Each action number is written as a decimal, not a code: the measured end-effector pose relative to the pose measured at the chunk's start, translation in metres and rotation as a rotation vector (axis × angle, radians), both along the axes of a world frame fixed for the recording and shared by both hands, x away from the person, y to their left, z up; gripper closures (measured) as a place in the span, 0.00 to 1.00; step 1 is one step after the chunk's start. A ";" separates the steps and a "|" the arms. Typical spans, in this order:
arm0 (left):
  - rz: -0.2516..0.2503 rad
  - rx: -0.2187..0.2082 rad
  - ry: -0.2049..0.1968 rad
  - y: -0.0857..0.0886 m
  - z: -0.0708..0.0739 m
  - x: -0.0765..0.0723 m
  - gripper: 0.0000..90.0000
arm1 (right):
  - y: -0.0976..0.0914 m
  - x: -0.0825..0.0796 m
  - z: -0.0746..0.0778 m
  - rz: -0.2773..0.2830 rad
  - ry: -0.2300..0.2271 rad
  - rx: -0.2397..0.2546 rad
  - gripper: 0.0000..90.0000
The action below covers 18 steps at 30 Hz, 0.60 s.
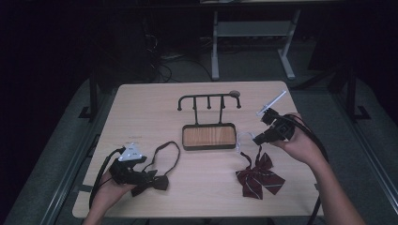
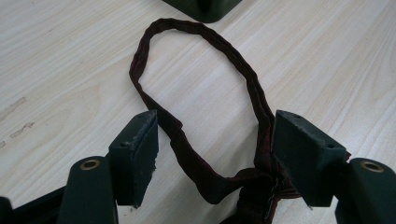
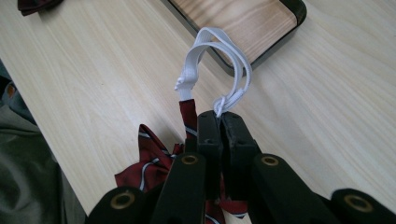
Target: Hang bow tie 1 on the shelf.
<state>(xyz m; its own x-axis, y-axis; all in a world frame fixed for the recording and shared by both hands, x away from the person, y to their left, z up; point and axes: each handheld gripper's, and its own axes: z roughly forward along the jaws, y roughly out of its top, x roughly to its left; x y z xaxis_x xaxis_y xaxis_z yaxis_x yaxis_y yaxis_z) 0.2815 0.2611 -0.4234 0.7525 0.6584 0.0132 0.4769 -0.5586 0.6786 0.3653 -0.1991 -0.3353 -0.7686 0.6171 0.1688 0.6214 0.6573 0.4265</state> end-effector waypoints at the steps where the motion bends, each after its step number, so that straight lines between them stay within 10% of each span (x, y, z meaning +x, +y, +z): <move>1: 0.000 0.000 0.000 0.000 0.000 0.000 0.36 | 0.000 0.000 0.001 0.002 0.002 0.001 0.96; 18: 0.003 -0.005 -0.007 0.001 0.001 0.000 0.36 | 0.009 -0.005 0.033 0.043 -0.054 0.021 0.96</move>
<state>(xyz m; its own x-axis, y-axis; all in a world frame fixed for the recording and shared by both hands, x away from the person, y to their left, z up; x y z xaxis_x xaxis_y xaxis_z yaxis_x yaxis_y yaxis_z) 0.2814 0.2624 -0.4228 0.7503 0.6609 0.0146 0.4742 -0.5534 0.6848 0.3606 -0.1898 -0.3023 -0.8026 0.5801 0.1391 0.5686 0.6734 0.4725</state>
